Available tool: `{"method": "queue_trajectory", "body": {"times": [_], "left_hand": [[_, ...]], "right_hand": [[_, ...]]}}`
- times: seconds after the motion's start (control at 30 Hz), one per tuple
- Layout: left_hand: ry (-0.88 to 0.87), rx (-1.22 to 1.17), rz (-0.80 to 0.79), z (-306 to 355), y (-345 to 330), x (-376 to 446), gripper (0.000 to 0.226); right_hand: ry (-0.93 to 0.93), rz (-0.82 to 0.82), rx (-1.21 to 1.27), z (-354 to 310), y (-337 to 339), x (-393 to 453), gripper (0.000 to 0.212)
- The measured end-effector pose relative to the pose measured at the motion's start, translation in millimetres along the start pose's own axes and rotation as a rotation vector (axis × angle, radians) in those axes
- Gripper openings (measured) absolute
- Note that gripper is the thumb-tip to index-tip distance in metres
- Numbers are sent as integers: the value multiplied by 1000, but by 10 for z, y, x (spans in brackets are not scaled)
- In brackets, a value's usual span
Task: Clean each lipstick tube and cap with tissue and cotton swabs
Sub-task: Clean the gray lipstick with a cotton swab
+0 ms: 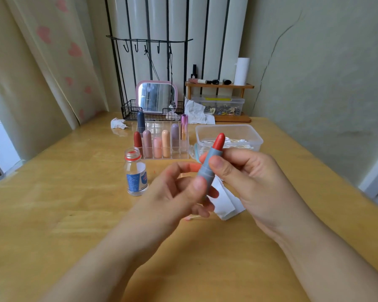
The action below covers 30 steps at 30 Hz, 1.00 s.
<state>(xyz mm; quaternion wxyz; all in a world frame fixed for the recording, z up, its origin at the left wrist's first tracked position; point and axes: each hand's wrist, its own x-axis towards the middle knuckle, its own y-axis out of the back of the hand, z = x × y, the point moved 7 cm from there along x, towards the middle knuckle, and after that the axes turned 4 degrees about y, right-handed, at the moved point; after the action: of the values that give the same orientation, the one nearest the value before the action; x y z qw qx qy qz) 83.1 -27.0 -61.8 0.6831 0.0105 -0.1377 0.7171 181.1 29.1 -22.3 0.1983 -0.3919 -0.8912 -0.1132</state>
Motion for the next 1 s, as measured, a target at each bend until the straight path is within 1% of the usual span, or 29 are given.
{"method": "queue_trajectory", "body": {"times": [0.03,0.1,0.17,0.23,0.3,0.33,0.4,0.47,0.5,0.53,0.6,0.63,0.73,0.8,0.87,0.9,0.93,1.0], "left_hand": [[-15,51,25,0,18,-2,67],[-37,93,49,8,42,0,47],[-31,39,-40,19,-8,-7,34],[-16,-40,-169,36,-70,-27,29],[-1,-66,-235,40,-104,-44,31],[4,-56,-238,38,-114,-44,33],[3,-12,-171,32,-90,-29,37],[-8,5,-71,30,-50,-17,51],[-25,18,-21,28,-20,-15,60],[-43,48,21,31,6,-13,64],[-69,88,56,46,37,-9,52],[-74,74,43,50,34,-10,45],[-40,-26,-98,56,-19,-20,31],[7,-127,-275,51,-101,-50,27],[72,-229,-414,55,-179,-97,26],[90,-248,-435,54,-194,-108,26],[93,-230,-411,44,-189,-100,27],[54,-102,-244,20,-119,-53,31]], "right_hand": [[-3,-1,-17,19,-1,-1,17],[-7,-33,7,33,-23,-5,17],[1,-79,77,-7,-61,-16,17],[2,-119,136,-51,-96,-32,19],[-3,-148,167,-65,-114,-43,20],[-3,-146,155,-68,-108,-43,19],[21,-90,53,-49,-51,-30,19],[60,-10,-77,-30,11,-14,20],[69,7,-97,-21,13,-9,20],[72,2,-78,-6,-7,-9,21],[68,-41,0,3,-66,-15,23],[58,-62,37,2,-87,-19,23],[22,-137,149,-12,-134,-27,24],[8,-191,203,-30,-169,-38,26],[21,-202,187,-58,-182,-46,25],[21,-185,165,-59,-172,-42,24],[10,-160,148,-49,-152,-38,23],[22,-72,50,-15,-66,-16,19]]}}
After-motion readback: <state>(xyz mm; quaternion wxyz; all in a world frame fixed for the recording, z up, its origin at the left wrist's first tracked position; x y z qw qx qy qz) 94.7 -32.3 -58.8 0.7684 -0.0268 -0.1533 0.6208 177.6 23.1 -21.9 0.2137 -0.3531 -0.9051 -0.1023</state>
